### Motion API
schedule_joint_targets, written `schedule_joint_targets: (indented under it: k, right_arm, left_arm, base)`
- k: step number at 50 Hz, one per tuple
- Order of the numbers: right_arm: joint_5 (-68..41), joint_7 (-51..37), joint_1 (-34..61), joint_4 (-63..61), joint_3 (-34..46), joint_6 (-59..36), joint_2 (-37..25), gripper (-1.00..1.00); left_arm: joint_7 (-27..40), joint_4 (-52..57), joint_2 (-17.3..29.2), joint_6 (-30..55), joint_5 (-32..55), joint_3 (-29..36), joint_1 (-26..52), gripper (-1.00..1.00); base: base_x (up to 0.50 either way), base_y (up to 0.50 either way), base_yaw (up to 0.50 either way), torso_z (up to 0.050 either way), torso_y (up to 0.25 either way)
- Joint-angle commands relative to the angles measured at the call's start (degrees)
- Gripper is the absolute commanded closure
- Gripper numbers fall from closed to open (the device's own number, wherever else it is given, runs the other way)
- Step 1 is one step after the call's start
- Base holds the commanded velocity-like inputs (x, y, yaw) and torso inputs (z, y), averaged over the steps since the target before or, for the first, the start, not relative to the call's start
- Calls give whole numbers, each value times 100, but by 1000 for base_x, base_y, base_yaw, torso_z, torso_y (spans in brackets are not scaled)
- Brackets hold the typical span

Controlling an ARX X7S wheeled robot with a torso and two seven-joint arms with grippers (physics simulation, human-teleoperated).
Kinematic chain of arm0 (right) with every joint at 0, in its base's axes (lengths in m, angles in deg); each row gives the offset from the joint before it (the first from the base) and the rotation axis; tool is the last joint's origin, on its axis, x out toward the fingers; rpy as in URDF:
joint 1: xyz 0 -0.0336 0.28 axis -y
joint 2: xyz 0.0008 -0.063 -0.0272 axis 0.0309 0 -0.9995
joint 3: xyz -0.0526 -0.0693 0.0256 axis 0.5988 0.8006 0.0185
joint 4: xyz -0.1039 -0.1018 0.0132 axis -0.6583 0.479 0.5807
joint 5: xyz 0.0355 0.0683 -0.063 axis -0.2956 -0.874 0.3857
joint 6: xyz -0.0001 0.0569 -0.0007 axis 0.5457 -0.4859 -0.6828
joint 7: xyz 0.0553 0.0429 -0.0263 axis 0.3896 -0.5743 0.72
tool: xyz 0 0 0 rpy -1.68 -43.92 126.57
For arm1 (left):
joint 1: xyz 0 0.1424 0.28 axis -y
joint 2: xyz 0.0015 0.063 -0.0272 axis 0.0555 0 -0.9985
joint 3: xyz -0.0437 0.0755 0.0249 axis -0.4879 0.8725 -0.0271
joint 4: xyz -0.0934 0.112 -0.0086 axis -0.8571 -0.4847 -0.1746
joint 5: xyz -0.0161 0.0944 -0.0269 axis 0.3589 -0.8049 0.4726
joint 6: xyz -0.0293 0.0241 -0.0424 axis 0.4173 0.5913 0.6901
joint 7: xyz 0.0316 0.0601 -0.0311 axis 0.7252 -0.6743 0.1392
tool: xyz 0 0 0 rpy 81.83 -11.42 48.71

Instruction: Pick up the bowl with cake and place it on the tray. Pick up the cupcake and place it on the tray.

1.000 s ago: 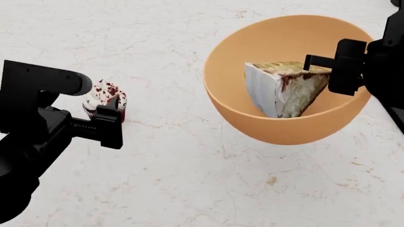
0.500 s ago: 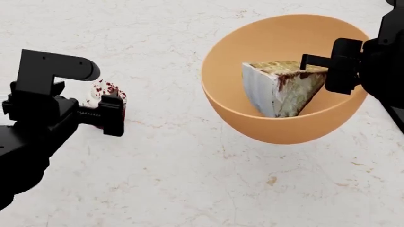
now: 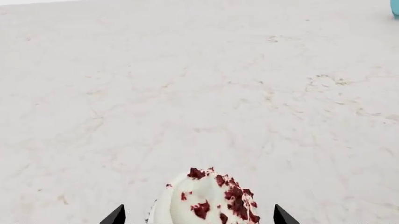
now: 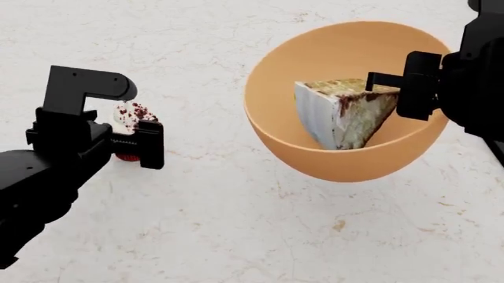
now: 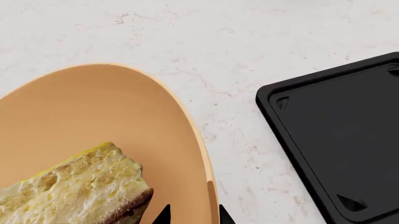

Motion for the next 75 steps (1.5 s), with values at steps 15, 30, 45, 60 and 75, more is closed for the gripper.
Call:
schedule_joint_targets:
  k: [15,30,45,60,75]
  right_arm:
    - [86,47,29,-36,-52,31,20,100]
    - [61,20,34,-60,-51,37,15,100]
    - [19,17,-101,-264,-122,175,-66,100]
    - [-475,-214,-87,-246,-403,270,-277,100]
    - [-290,-11,-339,-348,-517,732,-228,100]
  left_arm:
    - [-515,-1578,-348,-612,-224,250,258,-100]
    - [-432,-826,-205,-201,-6,237,96,100]
    - [232,1069,258,426,342,-52,-231,100]
    - [904,2683,427,1787,915,-208,268,100]
    - [822,2547,443,1606,853,-93,128,100]
  base:
    - [0,0,0,0,0]
    - [0,0,0,0,1]
    - [0,0,0,0,1]
    - [0,0,0,0,1]
    - [-9,-190,0,0,1]
